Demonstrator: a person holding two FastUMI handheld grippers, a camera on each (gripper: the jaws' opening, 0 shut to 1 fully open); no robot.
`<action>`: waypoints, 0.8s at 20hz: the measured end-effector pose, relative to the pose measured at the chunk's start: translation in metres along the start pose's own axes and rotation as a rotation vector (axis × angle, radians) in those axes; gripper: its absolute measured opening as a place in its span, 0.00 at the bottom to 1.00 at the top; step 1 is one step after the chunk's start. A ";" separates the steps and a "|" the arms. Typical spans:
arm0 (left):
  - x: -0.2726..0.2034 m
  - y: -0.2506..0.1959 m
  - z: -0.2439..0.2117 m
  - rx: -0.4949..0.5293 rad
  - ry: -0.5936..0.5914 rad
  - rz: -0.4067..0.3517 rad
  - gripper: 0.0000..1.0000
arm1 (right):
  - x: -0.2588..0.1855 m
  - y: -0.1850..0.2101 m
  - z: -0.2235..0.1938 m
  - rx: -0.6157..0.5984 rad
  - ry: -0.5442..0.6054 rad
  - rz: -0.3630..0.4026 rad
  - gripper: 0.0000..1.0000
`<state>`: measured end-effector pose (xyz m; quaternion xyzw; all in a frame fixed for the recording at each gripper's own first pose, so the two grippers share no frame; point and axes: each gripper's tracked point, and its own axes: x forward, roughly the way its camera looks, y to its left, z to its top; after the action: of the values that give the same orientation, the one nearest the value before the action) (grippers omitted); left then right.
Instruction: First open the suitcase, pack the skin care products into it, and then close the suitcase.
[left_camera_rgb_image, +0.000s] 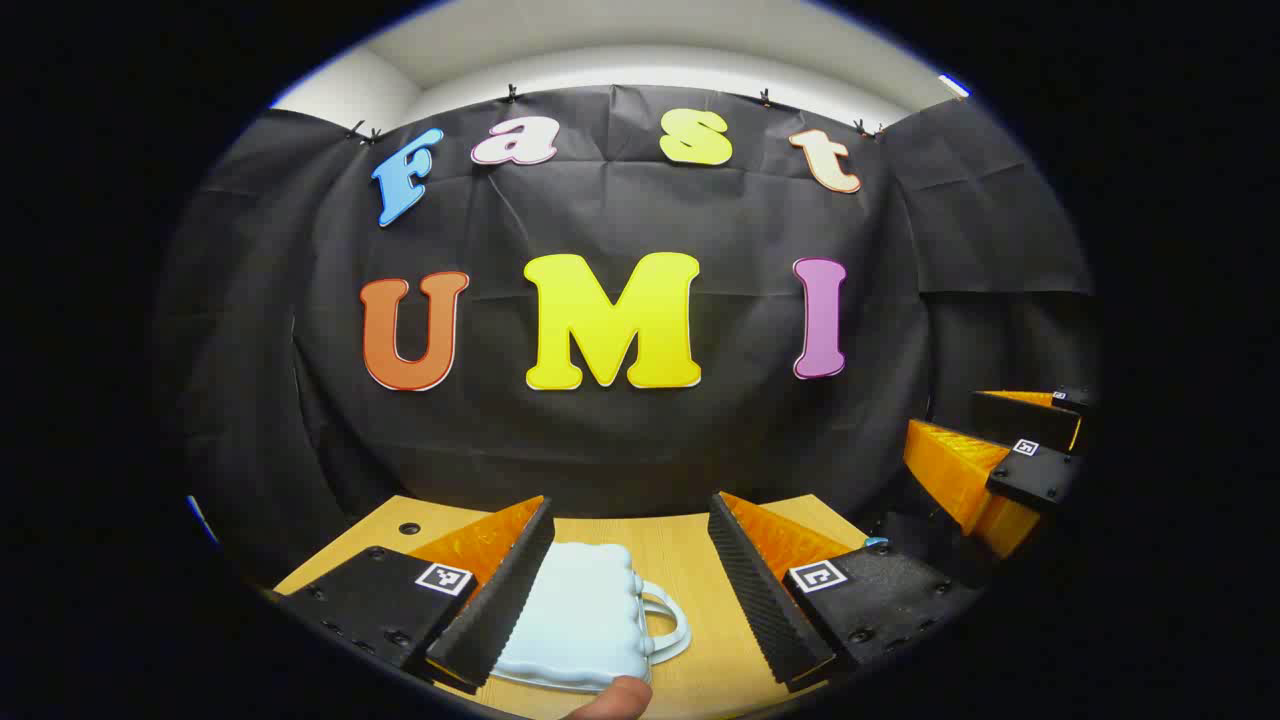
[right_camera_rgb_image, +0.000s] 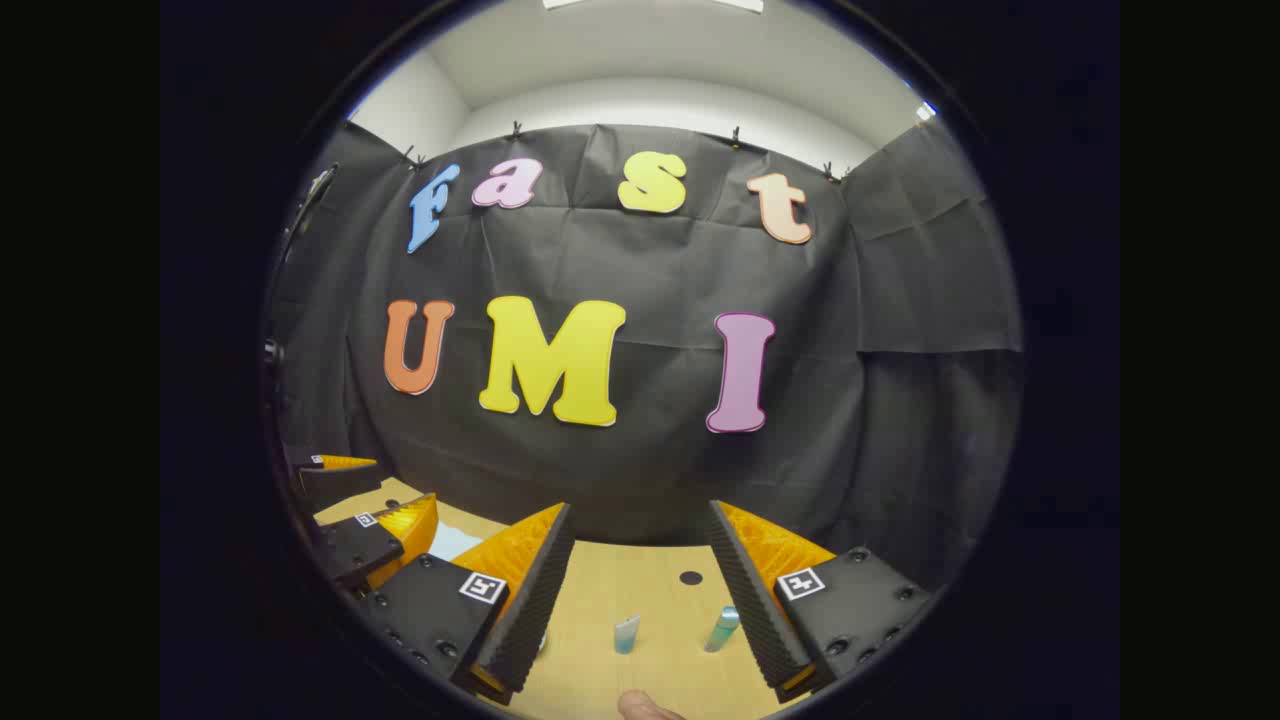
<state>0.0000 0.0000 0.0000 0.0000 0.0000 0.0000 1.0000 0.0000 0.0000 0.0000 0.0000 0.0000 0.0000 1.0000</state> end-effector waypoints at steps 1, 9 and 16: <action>0.001 -0.003 0.000 -0.002 0.000 -0.004 0.99 | 0.000 -0.002 0.000 -0.007 0.000 0.002 0.80; 0.000 -0.018 -0.004 -0.016 0.024 -0.013 0.99 | 0.001 -0.012 -0.008 -0.024 0.024 0.000 0.80; 0.000 -0.021 -0.011 -0.022 0.043 -0.001 0.99 | 0.003 -0.019 -0.013 -0.013 0.036 -0.001 0.80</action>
<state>0.0004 -0.0212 -0.0106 -0.0111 0.0213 -0.0003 0.9997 0.0034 -0.0193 -0.0134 -0.0066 0.0180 -0.0004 0.9998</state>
